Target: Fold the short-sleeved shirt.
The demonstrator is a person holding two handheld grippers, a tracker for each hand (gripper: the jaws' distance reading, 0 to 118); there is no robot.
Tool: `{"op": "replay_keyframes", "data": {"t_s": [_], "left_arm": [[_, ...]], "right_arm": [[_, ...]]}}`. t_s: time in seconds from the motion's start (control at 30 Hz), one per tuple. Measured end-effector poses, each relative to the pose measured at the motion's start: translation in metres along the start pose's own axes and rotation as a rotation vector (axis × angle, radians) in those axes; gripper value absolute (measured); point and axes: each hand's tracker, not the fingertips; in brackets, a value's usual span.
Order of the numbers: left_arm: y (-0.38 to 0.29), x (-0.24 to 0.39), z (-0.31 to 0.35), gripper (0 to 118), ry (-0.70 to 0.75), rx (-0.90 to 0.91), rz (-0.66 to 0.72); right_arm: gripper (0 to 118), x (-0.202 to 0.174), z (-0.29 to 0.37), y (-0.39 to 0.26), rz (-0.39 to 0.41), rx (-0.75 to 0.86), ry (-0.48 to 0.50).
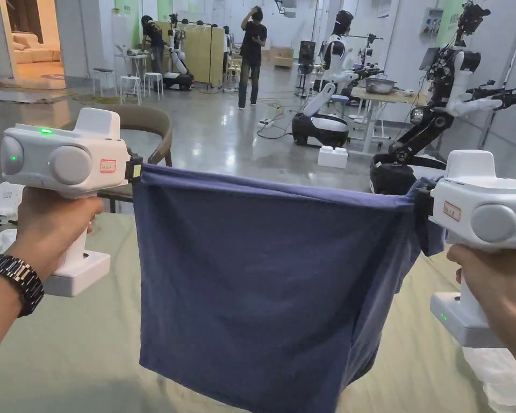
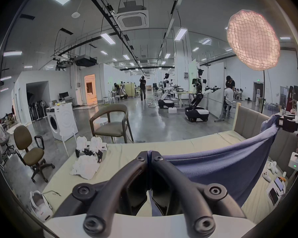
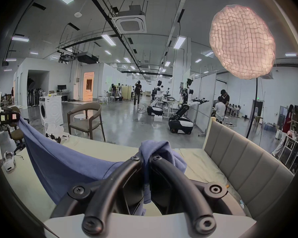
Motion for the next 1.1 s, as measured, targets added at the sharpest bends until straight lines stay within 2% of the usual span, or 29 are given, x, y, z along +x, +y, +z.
{"op": "replay_keyframes", "data": {"t_s": [0.17,0.3,0.57,0.7,0.9,1.1], "left_arm": [[0.037,-0.002,-0.025,0,0.027,0.029,-0.029],[0.058,-0.006,-0.040,0,0.041,0.049,-0.050],[0.067,-0.006,-0.053,0,0.054,0.066,-0.052],[0.042,-0.004,-0.053,0,0.052,0.052,-0.059],[-0.034,-0.003,-0.044,0,0.012,-0.030,-0.024],[-0.129,0.000,0.004,0,-0.050,-0.106,0.030]], "right_arm": [[3,-0.003,-0.029,0.039,0.010,0.044,-0.014],[3,-0.005,-0.045,0.061,0.047,0.089,-0.032],[3,-0.010,-0.058,0.073,0.086,0.147,-0.077],[3,-0.017,-0.056,0.050,0.120,0.122,-0.082],[3,-0.024,-0.039,-0.018,0.170,0.015,-0.078],[3,-0.020,0.006,-0.102,0.160,-0.079,-0.069]]}}
